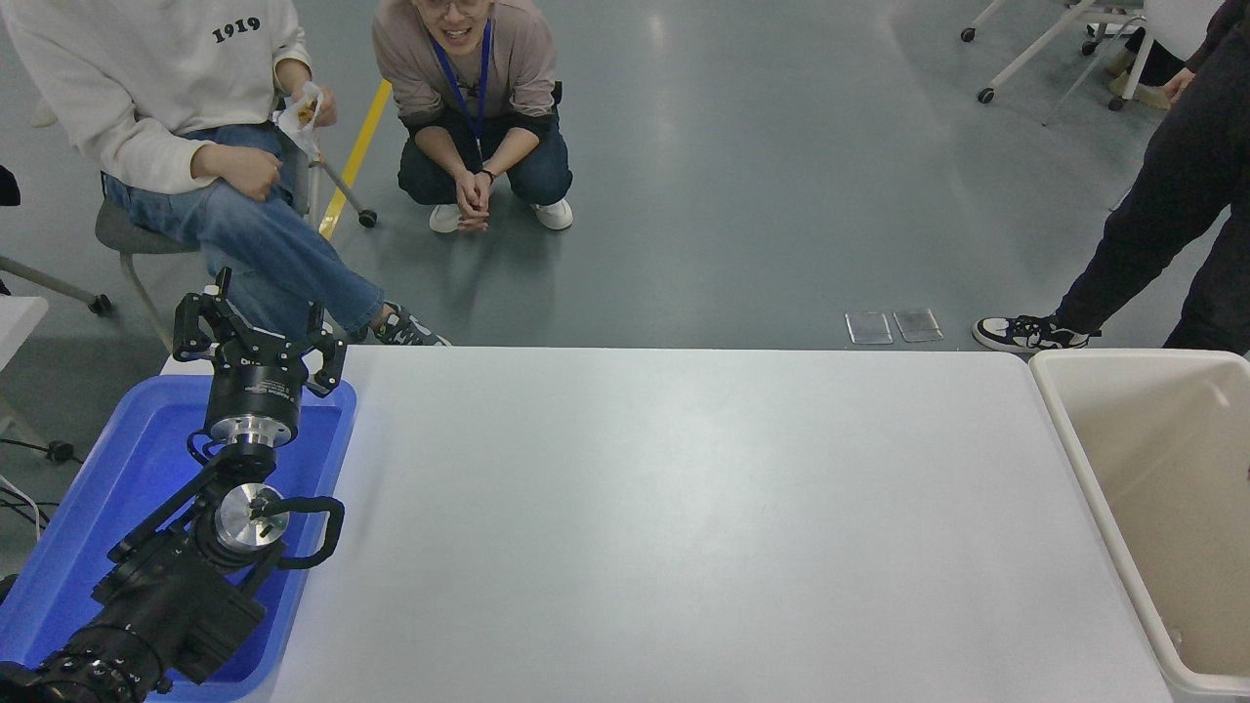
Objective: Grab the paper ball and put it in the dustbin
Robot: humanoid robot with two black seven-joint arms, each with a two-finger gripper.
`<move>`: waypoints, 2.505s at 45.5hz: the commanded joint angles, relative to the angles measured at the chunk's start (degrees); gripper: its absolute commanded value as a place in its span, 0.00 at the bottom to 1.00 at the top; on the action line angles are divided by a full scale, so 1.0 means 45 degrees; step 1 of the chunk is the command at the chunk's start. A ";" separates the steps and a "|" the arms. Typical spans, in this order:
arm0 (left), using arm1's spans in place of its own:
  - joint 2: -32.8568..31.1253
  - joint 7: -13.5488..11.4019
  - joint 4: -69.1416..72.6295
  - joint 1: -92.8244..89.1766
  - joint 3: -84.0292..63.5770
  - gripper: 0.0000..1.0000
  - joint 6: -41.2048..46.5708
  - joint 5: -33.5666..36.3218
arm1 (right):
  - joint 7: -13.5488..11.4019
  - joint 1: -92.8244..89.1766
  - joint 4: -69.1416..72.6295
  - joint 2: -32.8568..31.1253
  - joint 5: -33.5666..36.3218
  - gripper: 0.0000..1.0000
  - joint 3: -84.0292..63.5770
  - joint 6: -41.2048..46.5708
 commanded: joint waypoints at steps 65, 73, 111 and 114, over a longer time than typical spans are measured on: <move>0.0001 -0.0020 0.0000 -0.0001 -0.0001 0.99 0.0000 0.0000 | -0.0122 0.0245 0.5980 0.0500 0.7939 1.00 0.9636 -0.1594; 0.0001 -0.0020 0.0000 -0.0001 -0.0001 0.99 0.0000 0.0000 | -0.0005 -0.0301 0.6743 0.1533 0.9557 1.00 1.2469 -0.1360; 0.0001 -0.0020 0.0000 -0.0001 -0.0001 0.99 0.0000 0.0000 | 0.0034 -0.3388 0.4205 0.5364 1.2138 1.00 1.5597 0.3874; 0.0001 -0.0020 0.0000 -0.0001 -0.0020 0.99 0.0000 0.0000 | 0.0034 -0.3408 0.4048 0.5364 1.2138 1.00 1.5597 0.4050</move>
